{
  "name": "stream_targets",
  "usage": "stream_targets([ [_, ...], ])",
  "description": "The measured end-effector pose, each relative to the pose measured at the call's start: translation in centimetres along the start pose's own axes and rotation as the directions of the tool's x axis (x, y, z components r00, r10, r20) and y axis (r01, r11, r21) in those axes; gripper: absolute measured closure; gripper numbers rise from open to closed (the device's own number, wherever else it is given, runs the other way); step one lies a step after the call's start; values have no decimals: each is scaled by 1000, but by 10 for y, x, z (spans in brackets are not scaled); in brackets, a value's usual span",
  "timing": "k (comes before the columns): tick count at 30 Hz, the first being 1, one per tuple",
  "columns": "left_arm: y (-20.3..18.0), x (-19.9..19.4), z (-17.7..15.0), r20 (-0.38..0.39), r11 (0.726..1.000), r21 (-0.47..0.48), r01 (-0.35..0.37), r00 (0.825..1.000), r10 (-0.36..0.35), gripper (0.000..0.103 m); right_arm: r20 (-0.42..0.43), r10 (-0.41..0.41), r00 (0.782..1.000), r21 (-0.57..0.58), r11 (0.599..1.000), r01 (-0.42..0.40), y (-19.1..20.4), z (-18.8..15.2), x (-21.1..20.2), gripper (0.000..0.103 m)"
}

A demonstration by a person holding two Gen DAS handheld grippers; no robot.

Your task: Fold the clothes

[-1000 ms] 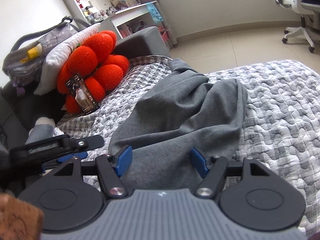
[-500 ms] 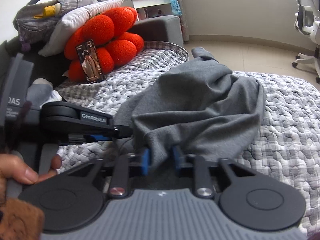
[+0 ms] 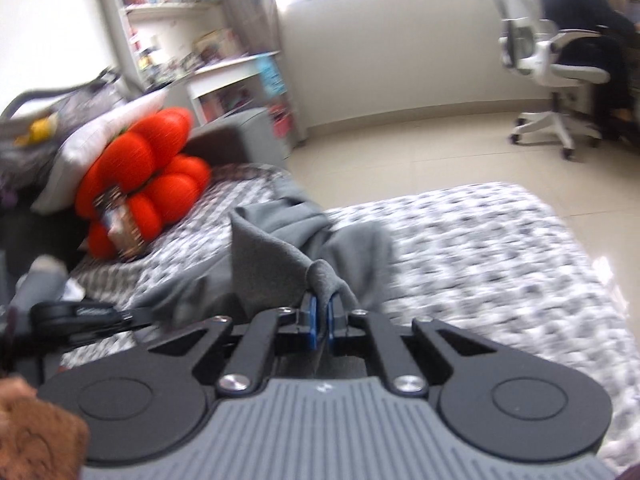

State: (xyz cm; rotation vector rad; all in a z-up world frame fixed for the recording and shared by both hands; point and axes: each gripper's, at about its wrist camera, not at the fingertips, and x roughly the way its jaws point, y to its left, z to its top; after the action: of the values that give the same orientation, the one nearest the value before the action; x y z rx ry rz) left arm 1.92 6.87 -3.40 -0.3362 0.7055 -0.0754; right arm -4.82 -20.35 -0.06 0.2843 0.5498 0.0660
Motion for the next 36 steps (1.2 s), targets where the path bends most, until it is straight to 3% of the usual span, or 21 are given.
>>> stream_targets([
  [8, 7, -11, 5, 66, 998, -3, -68, 996, 68, 100, 49, -124, 991, 63, 991, 121, -44, 3, -16, 98],
  [16, 11, -12, 5, 47, 998, 1, -67, 997, 66, 100, 12, -178, 984, 140, 975, 175, -76, 2, -13, 97],
  [20, 9, -10, 4, 30, 997, 28, -68, 997, 67, 99, -14, -156, 988, 170, 973, 156, -77, -2, -9, 87],
  [23, 5, -9, 3, 18, 990, 100, -102, 995, 101, 80, -6, -144, 990, 130, 981, 144, -67, -2, -11, 86],
  [24, 4, -10, 3, 19, 986, 118, -116, 993, 114, 64, -3, -140, 990, 116, 983, 140, -64, -2, -11, 78],
  [25, 3, -11, 3, 19, 983, 134, -126, 992, 125, 57, -1, -136, 991, 103, 985, 136, -61, -2, -12, 59],
  [27, 3, -12, 5, -4, 983, 147, -111, 994, 112, 56, 5, -128, 992, 75, 989, 128, -55, -2, -13, 39],
  [32, 10, 0, 2, -126, 992, 116, -43, 990, 58, 54, 0, -47, 999, 6, 999, 47, -34, -6, -15, 39],
  [36, 9, 9, -4, -170, 993, 107, -42, 984, 60, 56, -90, 94, 991, 8, 996, -93, -11, -16, -4, 39],
])
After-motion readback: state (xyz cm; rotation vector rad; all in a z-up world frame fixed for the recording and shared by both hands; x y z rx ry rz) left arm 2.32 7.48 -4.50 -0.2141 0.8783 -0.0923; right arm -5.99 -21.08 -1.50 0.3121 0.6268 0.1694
